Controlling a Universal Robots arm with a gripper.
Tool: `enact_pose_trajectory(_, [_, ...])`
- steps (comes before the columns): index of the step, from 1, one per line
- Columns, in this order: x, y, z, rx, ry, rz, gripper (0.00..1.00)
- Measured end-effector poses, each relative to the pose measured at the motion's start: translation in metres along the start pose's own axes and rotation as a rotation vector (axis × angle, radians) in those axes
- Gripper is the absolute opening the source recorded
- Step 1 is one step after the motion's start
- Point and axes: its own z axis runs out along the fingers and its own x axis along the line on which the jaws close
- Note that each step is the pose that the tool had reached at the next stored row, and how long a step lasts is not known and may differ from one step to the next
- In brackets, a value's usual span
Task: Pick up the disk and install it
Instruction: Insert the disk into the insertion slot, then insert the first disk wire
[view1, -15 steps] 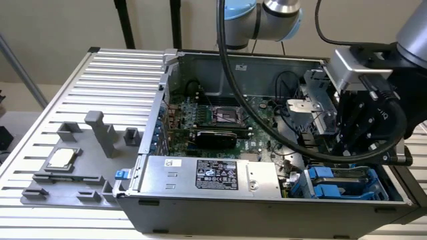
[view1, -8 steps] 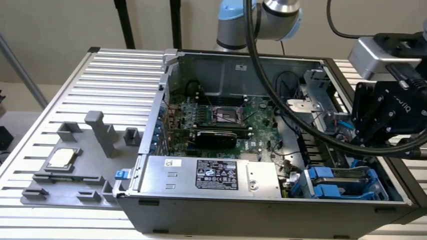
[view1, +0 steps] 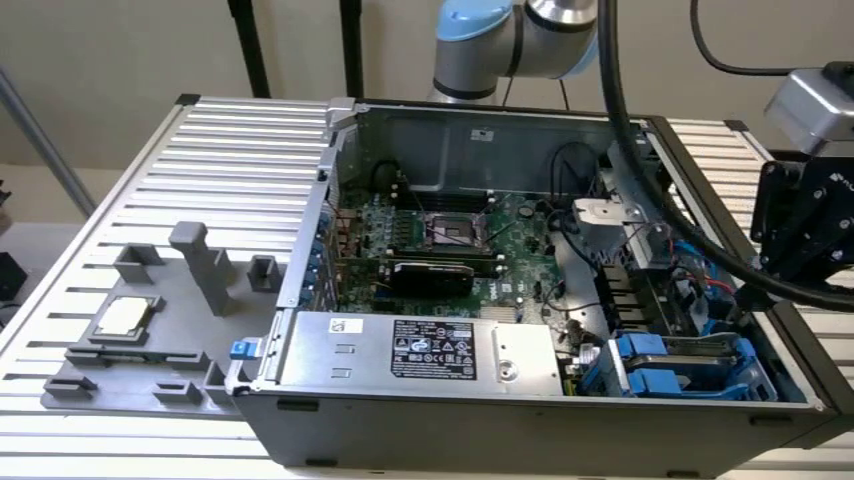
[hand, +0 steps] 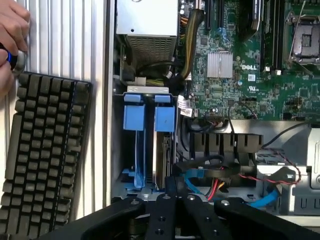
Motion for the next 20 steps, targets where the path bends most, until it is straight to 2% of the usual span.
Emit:
enact_pose_trajectory(3, [-0.003, -0.0038, 0.0041, -0.0001, 0.0005, 0.000, 0.00])
enact_pose_trajectory(9, [-0.011, -0.0042, 0.0150, -0.0001, 0.0006, -0.002, 0.00])
enact_pose_trajectory(12, [-0.011, -0.0044, 0.0203, -0.0001, 0.0008, -0.006, 0.00])
enact_pose_trajectory(20, [-0.017, 0.0006, 0.0329, -0.0002, 0.0012, -0.009, 0.00])
